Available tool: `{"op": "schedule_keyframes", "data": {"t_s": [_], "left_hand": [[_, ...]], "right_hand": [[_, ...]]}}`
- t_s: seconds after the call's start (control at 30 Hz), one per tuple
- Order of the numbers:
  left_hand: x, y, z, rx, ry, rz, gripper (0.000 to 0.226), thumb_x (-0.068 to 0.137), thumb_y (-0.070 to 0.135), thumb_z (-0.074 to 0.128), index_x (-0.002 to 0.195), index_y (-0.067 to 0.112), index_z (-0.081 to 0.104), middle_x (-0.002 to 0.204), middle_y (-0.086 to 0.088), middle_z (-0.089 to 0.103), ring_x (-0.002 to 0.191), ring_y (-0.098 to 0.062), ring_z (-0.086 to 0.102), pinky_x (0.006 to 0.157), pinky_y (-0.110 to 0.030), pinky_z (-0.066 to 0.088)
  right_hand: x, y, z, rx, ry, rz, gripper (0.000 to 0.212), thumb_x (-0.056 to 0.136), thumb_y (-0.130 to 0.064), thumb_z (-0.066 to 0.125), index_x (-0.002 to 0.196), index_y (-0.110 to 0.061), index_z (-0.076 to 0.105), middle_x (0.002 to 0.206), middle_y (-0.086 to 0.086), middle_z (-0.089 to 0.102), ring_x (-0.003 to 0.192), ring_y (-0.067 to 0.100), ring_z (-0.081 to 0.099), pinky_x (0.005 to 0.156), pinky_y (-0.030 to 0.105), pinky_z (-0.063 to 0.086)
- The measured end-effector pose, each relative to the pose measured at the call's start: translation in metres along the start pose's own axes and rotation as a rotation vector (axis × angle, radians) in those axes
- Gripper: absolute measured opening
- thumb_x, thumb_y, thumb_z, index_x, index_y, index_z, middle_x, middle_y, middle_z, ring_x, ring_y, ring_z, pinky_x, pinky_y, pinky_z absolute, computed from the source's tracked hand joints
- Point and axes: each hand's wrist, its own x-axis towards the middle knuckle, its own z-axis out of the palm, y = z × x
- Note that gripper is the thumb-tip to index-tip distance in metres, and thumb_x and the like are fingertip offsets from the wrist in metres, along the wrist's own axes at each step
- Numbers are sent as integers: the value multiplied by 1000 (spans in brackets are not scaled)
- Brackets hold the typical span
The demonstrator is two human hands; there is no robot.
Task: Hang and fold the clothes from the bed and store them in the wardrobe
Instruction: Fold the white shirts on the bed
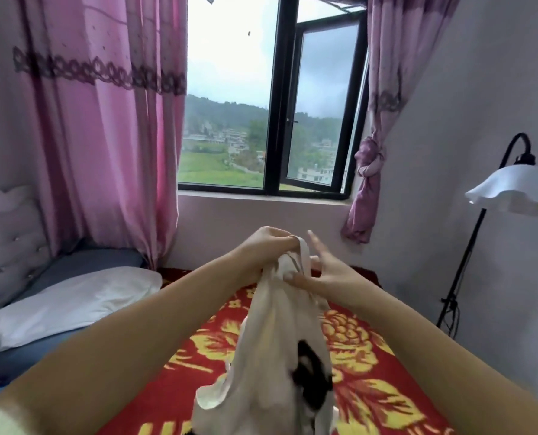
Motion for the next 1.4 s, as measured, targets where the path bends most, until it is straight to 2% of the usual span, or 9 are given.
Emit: {"op": "schedule_keyframes", "data": {"t_s": [0.1,0.17,0.3,0.43,0.67,0.9,1.1,1.23,1.4], "left_hand": [[2,4,1,38,-37,21,22,77,30,67,66,11,72,66,-4,66,62,-13,62,57,-23,53],[-1,-6,-6,1,-48,9,34,78,46,71,67,14,75,71,-4,72,65,-13,66,59,-25,54],[-12,-26,-21,66,-158,-72,60,55,77,71,63,17,73,69,1,70,61,-11,62,56,-22,49],[-26,-47,-37,147,-444,-107,32,67,44,81,89,22,74,93,2,74,81,-11,70,66,-23,54],[-28,-73,-65,370,-152,-40,30,95,33,57,77,12,67,73,3,56,66,-9,50,65,-25,40],[-22,-43,-36,-40,99,143,33,98,35,50,88,12,71,83,-1,71,76,-13,64,69,-26,50],[-2,8,-3,320,-118,120,25,85,45,65,82,24,77,80,4,74,72,-7,68,64,-24,55],[6,22,0,425,-125,171,28,79,47,70,67,22,68,65,7,64,59,-3,58,55,-20,46],[-1,-5,-30,527,-194,91,18,74,39,75,83,26,66,79,8,69,71,-9,65,61,-24,51]], "right_hand": [[-1,-5,6,-65,69,-81,32,88,-43,64,100,-13,67,82,-6,71,75,8,67,66,23,54],[0,-5,5,-173,209,-177,42,95,-44,50,79,-8,64,59,-11,60,53,1,52,51,17,40],[10,-7,-12,-164,422,-249,39,98,-47,40,90,-19,66,80,0,67,66,7,56,55,10,38],[19,-14,-39,375,527,-100,36,90,-56,48,76,-25,60,56,-13,66,55,7,61,49,17,46],[31,10,-71,506,754,59,35,93,-52,47,76,-25,62,67,-6,67,58,8,63,49,23,44],[33,37,-84,470,638,128,22,99,-12,43,107,-11,64,118,20,61,93,27,58,75,34,48],[6,10,-45,-44,-41,-77,102,82,-38,73,150,-42,-4,146,-21,33,134,2,33,107,26,33],[7,-12,-18,-42,-22,-167,30,89,-19,67,118,-15,64,102,-5,69,98,11,63,79,21,53],[12,-26,-32,-3,101,-254,19,95,-9,55,100,1,70,91,12,69,80,14,60,74,26,49]]}}
